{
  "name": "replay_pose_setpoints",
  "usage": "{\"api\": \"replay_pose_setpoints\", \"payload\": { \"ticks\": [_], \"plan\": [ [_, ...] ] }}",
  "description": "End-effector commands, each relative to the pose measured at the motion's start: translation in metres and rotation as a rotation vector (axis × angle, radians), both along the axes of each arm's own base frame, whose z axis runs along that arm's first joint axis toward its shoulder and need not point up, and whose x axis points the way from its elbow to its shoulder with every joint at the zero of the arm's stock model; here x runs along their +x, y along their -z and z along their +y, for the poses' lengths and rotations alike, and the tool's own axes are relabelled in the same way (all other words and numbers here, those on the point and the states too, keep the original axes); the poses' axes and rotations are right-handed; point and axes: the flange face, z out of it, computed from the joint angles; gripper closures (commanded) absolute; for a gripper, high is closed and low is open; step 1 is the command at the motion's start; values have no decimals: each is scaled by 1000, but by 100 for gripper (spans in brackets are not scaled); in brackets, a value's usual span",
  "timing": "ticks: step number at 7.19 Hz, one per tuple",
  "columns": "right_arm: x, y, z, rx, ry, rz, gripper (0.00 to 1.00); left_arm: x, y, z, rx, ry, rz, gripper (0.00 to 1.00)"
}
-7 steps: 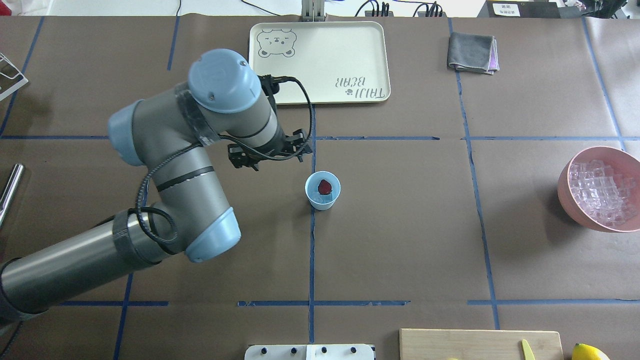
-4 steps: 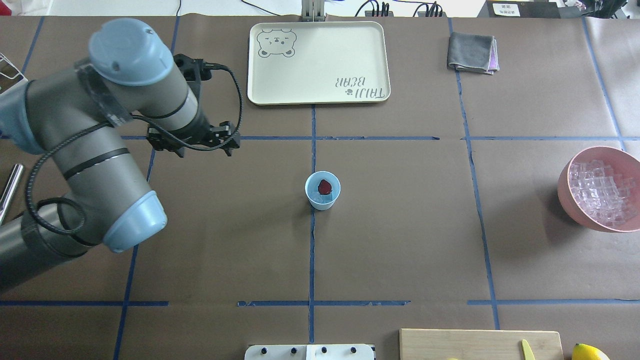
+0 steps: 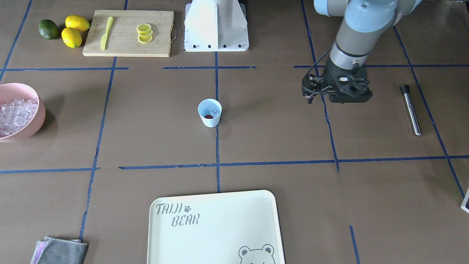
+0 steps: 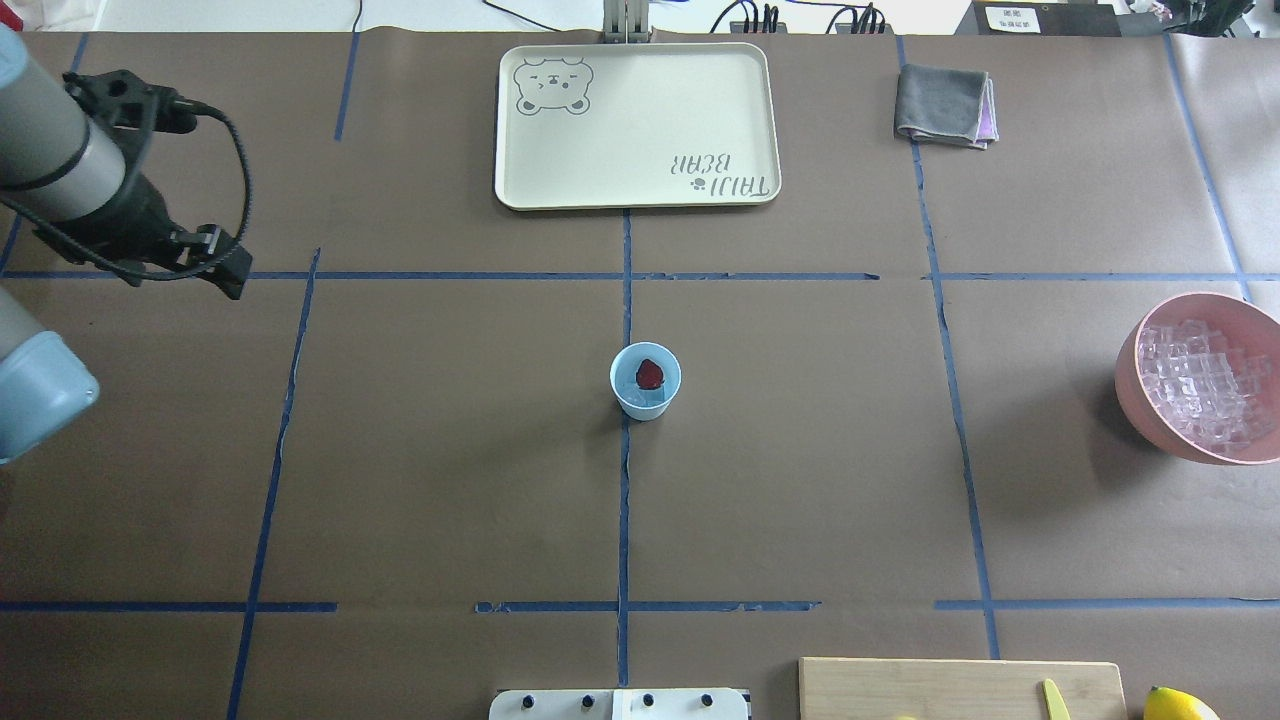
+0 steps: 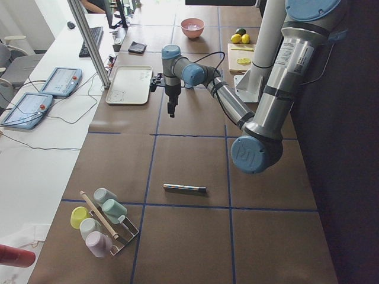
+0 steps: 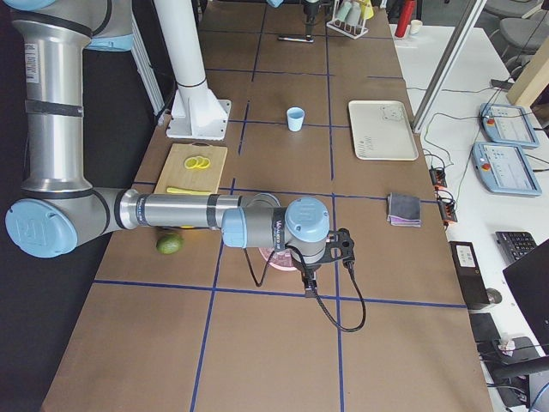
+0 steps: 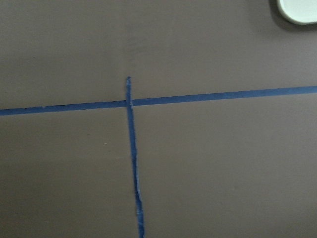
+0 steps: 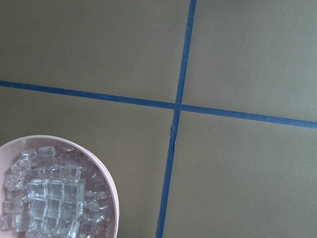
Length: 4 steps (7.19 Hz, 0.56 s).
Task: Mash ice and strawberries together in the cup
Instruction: 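Withdraw the left gripper back toward the metal muddler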
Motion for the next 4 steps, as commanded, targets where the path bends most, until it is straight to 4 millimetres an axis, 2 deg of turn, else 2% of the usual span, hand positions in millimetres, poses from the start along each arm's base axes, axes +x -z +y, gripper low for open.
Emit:
{"api": "replay_pose_setpoints", "payload": {
  "ticks": [1,3,4],
  "plan": [
    [1,0,0,1,-1,-1,1,-63,-73,12,-6,1,-4,0],
    [1,0,0,2,-1,1,1,-91,-136,43,-2,14,18,0],
    [1,0,0,2,-1,1,1,-95,-174,44,14,23,27,0]
  ]
}}
